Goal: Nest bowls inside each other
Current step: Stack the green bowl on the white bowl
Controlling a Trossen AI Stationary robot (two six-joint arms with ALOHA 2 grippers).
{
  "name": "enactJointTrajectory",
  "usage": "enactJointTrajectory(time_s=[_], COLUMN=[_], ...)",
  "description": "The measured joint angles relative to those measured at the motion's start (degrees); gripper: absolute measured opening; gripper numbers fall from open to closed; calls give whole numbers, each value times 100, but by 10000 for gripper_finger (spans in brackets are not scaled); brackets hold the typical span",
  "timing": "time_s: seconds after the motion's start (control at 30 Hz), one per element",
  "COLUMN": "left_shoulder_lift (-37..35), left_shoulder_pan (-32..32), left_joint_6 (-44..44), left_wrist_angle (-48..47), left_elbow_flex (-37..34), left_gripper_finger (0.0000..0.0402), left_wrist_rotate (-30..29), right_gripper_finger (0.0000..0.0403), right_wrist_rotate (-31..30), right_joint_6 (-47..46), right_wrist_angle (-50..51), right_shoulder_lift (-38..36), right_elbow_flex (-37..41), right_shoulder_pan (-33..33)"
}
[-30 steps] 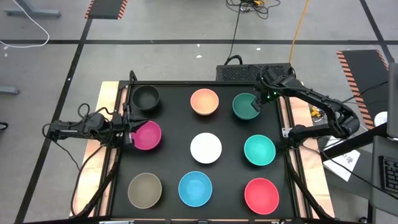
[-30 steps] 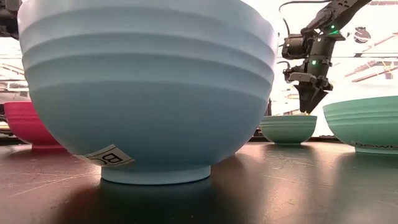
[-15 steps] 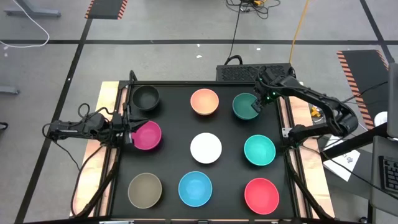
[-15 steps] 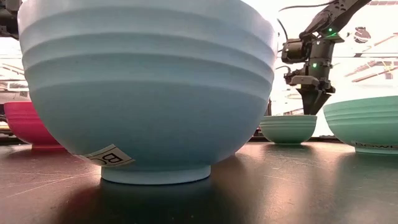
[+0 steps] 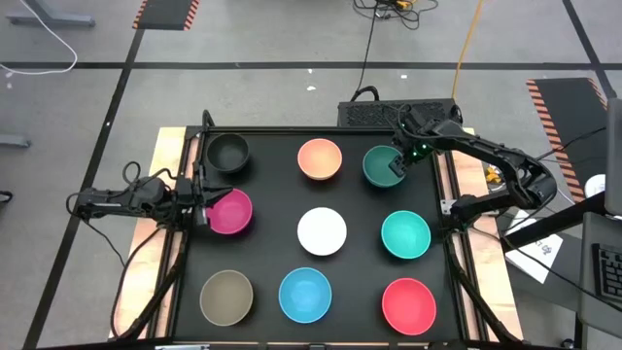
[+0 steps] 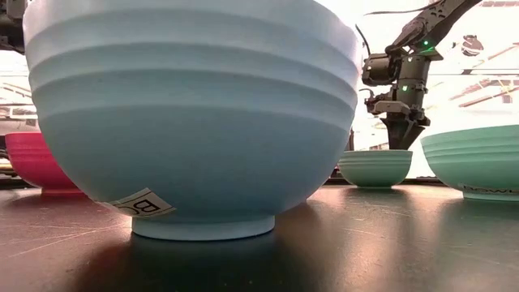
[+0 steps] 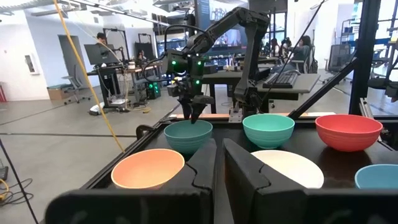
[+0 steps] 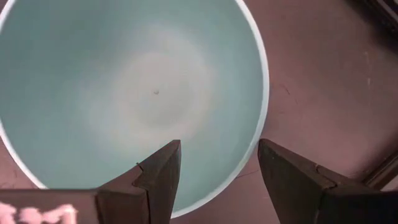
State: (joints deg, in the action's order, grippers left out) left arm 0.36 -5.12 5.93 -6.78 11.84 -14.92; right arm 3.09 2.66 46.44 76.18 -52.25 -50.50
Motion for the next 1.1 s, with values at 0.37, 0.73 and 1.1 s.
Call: enactJointTrajectory(time_s=[0.37, 0.73, 1.1], left_shoulder_lift=[0, 0, 0], left_shoulder_pan=[0, 0, 0], left_joint_6=[17, -8, -26], left_wrist_angle=[-52, -73, -75], left_elbow_flex=[0, 0, 0], left_gripper_finger=[31, 31, 31], left_wrist_rotate=[0, 0, 0], right_gripper_finger=[162, 25, 3], right_wrist_rotate=[-3, -2, -6], right_joint_6=[81, 170, 260], right_wrist_angle=[-197, -309, -347], right_shoulder_lift=[133, 133, 133], right_elbow_flex=[0, 0, 0], right_shoulder_pan=[0, 0, 0])
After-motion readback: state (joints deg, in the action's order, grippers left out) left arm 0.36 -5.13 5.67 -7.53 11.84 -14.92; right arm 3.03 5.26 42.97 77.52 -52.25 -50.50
